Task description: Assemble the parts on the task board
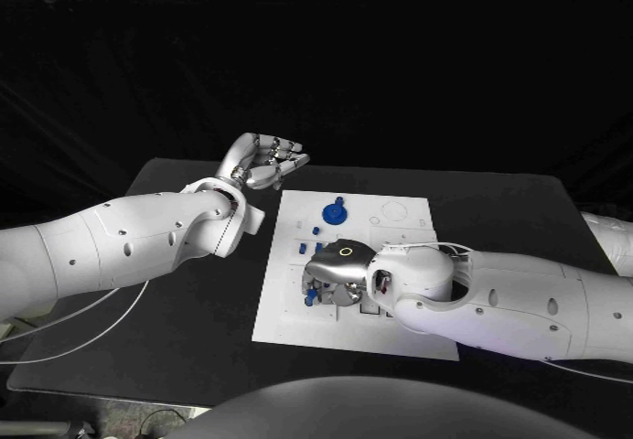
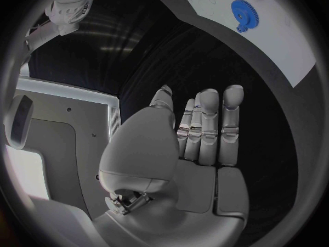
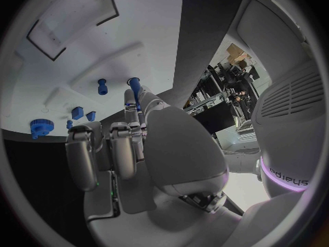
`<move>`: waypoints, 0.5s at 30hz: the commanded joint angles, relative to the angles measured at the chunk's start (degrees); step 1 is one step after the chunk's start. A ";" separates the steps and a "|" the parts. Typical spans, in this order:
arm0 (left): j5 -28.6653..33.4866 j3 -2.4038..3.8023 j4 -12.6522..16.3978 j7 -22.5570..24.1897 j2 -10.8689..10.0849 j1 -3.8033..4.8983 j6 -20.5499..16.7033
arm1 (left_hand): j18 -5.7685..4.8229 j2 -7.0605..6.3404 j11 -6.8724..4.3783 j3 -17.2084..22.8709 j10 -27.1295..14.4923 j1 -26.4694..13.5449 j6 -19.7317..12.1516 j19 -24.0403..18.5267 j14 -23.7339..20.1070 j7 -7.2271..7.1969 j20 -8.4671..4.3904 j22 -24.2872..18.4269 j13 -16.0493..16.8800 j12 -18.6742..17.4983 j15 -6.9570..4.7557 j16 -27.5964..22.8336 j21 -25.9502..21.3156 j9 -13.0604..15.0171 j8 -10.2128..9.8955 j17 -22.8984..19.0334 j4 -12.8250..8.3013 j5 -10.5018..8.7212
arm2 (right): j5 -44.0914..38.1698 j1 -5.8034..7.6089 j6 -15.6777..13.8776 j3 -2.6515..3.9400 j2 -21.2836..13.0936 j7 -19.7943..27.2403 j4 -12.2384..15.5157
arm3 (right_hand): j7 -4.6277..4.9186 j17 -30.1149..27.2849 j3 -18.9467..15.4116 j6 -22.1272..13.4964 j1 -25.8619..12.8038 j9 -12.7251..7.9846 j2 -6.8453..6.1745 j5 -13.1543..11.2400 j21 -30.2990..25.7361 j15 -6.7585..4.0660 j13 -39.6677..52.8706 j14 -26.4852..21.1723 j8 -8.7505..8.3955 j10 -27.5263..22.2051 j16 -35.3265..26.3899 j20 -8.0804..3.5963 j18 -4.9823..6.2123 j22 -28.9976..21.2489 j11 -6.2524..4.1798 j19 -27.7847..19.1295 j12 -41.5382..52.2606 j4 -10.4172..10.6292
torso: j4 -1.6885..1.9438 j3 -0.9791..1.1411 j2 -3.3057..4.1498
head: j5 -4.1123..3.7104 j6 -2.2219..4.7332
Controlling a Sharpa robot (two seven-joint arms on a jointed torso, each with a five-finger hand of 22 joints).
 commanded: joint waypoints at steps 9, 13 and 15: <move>-0.26 0.05 0.25 0.64 0.13 0.03 0.63 | 0.82 0.68 0.07 -0.29 -0.35 0.08 -0.22 0.53 0.13 0.33 -0.10 -0.04 -0.08 -0.27 0.27 -0.06 -0.25 -0.09 -0.40 0.04 -0.01 0.32 | -0.58 -0.10 1.61 -0.07 0.44 -0.21 -0.81 | -0.05 15.07 0.22 0.87 -0.20 0.43 -0.25 0.16 0.26 0.39 -0.07 6.08 -0.01 -0.54 0.23 0.68 -0.82 15.05 0.15 6.00 -0.26 0.33 | 0.07 0.01 0.02 | -0.03 0.00; -0.26 0.05 0.31 0.64 0.08 0.03 0.60 | 0.82 0.68 0.07 -0.29 -0.35 0.08 -0.22 0.53 0.13 0.33 -0.10 -0.04 -0.08 -0.27 0.27 -0.06 -0.25 -0.09 -0.40 0.04 -0.01 0.32 | -0.44 -0.22 1.89 -0.08 0.72 -0.18 -1.12 | -0.05 15.07 0.13 0.74 -0.33 0.39 -0.57 0.15 0.26 0.42 -0.08 6.08 -0.15 -0.74 0.23 0.72 -0.82 15.05 0.18 6.00 -0.28 0.37 | 0.07 0.01 -0.01 | 0.02 0.00; -0.26 0.05 0.34 0.64 0.06 0.03 0.58 | 0.82 0.68 0.07 -0.29 -0.35 0.08 -0.22 0.53 0.13 0.33 -0.10 -0.04 -0.08 -0.27 0.27 -0.06 -0.25 -0.09 -0.40 0.04 -0.01 0.32 | -0.37 -0.32 1.99 -0.08 0.82 -0.16 -1.18 | -0.05 15.07 0.10 0.62 -0.37 0.35 -0.74 0.15 0.26 0.43 -0.08 6.08 -0.26 -0.91 0.23 0.74 -0.82 15.05 0.20 6.00 -0.31 0.39 | 0.07 -0.01 0.02 | 0.02 0.00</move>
